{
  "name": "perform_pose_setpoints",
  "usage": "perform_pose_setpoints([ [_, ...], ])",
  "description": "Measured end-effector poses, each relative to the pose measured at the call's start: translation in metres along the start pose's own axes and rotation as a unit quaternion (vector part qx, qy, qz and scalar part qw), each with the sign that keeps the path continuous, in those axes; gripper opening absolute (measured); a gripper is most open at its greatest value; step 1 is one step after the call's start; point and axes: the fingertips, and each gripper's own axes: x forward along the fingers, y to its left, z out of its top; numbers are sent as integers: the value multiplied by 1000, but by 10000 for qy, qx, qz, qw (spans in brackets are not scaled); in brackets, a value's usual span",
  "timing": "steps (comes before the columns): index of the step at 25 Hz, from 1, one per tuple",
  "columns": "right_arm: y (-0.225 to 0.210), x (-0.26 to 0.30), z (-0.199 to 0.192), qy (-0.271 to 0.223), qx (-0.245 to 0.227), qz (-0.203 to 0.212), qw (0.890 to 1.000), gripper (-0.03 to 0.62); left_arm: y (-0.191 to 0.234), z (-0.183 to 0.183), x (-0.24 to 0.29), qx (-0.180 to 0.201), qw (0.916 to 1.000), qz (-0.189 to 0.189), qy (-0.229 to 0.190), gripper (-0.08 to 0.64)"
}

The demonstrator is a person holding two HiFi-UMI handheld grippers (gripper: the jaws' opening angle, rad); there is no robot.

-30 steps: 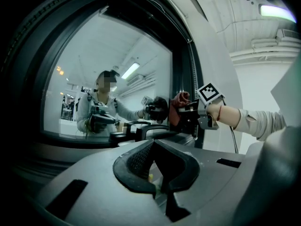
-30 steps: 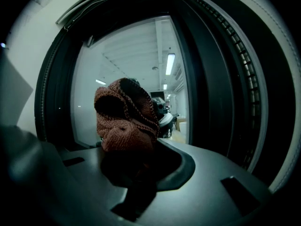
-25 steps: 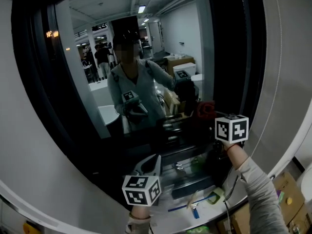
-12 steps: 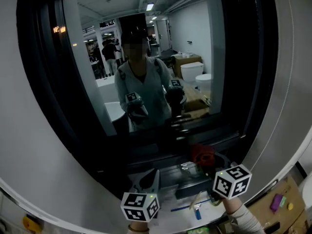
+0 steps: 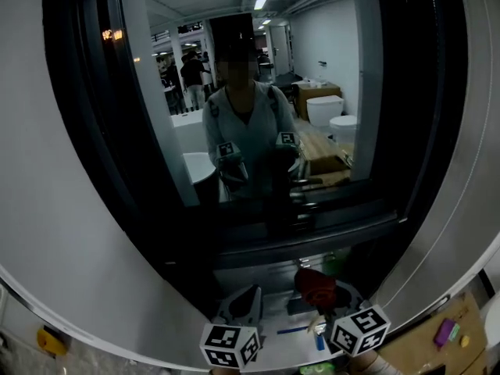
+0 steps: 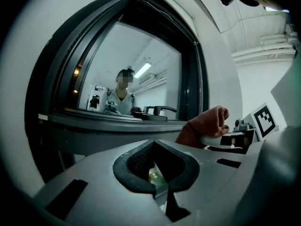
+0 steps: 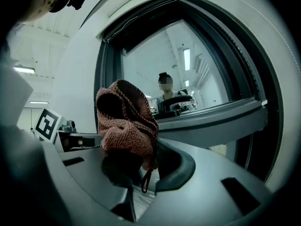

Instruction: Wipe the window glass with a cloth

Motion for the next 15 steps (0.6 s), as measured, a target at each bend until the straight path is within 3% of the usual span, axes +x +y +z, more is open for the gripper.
perform_pose_setpoints([
  [7, 21, -4, -25, 230, 61, 249, 9994, 44, -1, -12, -12, 47, 9999, 131, 36, 4],
  [15, 32, -7, -29, 317, -296, 307, 9986, 44, -3, -22, -16, -13, 9997, 111, 195, 5],
])
